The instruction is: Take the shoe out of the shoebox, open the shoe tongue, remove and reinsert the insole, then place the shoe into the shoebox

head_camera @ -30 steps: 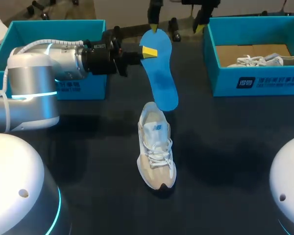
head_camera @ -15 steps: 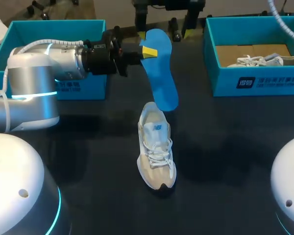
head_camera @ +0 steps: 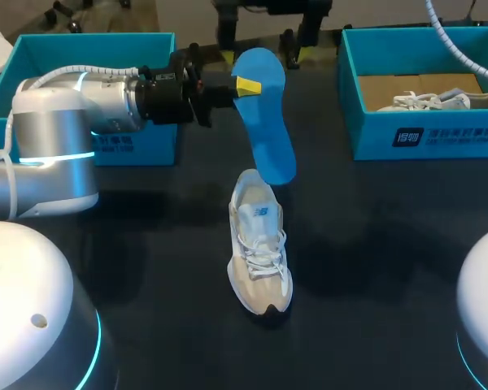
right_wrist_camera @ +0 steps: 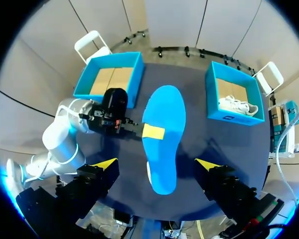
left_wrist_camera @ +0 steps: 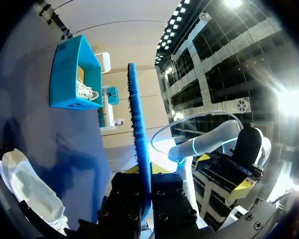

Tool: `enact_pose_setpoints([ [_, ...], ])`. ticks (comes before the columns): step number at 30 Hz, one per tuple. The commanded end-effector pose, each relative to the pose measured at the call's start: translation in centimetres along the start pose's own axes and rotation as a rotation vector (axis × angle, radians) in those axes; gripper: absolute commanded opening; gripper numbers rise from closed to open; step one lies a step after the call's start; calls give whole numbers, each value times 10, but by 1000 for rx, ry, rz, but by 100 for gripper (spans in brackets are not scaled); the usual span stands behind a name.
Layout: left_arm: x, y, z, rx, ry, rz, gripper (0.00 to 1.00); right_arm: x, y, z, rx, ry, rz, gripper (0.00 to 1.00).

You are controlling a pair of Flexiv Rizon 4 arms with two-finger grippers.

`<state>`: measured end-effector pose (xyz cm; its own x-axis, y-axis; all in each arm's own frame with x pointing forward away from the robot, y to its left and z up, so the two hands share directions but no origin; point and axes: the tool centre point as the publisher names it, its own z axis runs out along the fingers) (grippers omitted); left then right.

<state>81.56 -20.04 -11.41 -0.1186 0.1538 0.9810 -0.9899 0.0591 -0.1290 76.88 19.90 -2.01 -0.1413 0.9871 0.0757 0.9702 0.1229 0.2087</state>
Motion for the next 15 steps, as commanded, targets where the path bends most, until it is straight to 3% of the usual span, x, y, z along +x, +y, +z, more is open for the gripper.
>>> enact_pose_setpoints([
  [1, 0, 0, 0, 1, -2, -1, 0, -7, -2, 3, 4, 29, 6, 100],
  [15, 0, 0, 0, 1, -2, -1, 0, -38, -11, 1, 22, 218, 60, 100],
])
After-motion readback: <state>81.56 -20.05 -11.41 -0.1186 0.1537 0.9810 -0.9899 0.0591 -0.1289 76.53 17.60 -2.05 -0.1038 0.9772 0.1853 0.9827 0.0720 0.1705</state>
